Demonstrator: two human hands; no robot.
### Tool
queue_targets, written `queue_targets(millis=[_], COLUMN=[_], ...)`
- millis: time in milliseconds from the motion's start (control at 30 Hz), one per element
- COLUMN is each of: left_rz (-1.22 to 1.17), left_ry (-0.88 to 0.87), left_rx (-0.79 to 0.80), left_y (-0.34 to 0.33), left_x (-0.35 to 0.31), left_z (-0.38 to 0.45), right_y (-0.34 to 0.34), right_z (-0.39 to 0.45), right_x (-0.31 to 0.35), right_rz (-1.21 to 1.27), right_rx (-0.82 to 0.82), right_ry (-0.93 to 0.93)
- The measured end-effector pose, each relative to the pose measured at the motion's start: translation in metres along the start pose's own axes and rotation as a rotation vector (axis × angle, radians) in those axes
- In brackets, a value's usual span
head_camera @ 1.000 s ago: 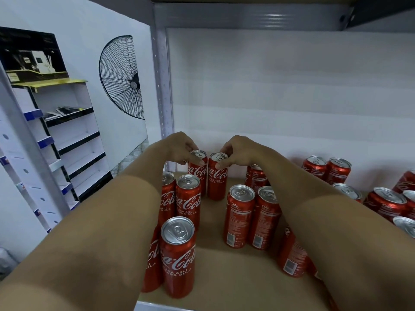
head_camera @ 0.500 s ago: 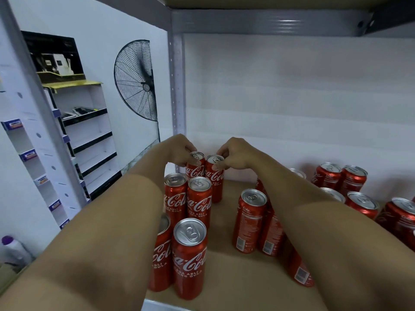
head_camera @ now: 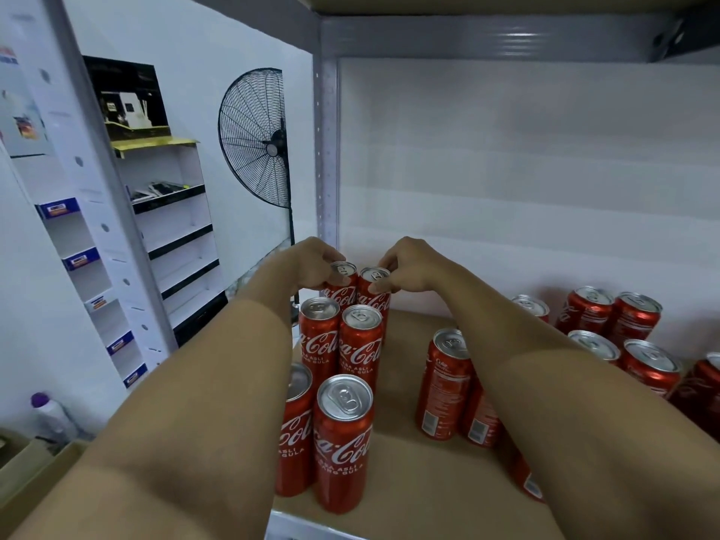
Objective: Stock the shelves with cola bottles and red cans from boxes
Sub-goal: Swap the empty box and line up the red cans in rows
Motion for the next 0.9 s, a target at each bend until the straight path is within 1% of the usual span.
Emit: queue_targets(millis=[167, 367, 567, 733, 800, 900], left_rz=[0.005, 0.029, 0.060, 0.062, 0.081, 0.141], left_ry=[-0.016, -0.007, -0.025, -0.002, 0.001, -0.042], left_rx=[-0.037, -0.020, -0.038, -0.029, -0.027, -0.050], left_y=[0.000, 0.000, 0.000, -0.002, -0.003, -0.005], left_x=[0.000, -0.003, -0.003, -0.005, -0.007, -0.013], left_z=[-0.003, -0.005, -0.008, -0.012, -0.014, -0.020], right_y=[-0.005, -0.008, -0.007, -0.010, -0.010, -0.009], right_z=[-0.001, -0.002, -0.006, -0.009, -0.012, -0.021], right_x=[0.001, -0.001, 0.002, 0.001, 0.001, 0.001], right_rz=[-0.001, 0.014, 0.019, 0.043, 0.061, 0.091], right_rx=[-0.037, -0.067, -0.059, -0.067, -0.072, -0.083], right_ry=[-0.001, -0.017, -0.039, -0.076, -0.099, -0.103])
Point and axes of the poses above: each hand's wrist, its own z-axis towards the middle knuckle, its own y-axis out of the back of the hand, x = y × z, the point moved 3 cm from there along z, towards the middle knuckle, and after that the axes turned 7 degrees about -x, right-handed, at the moved point
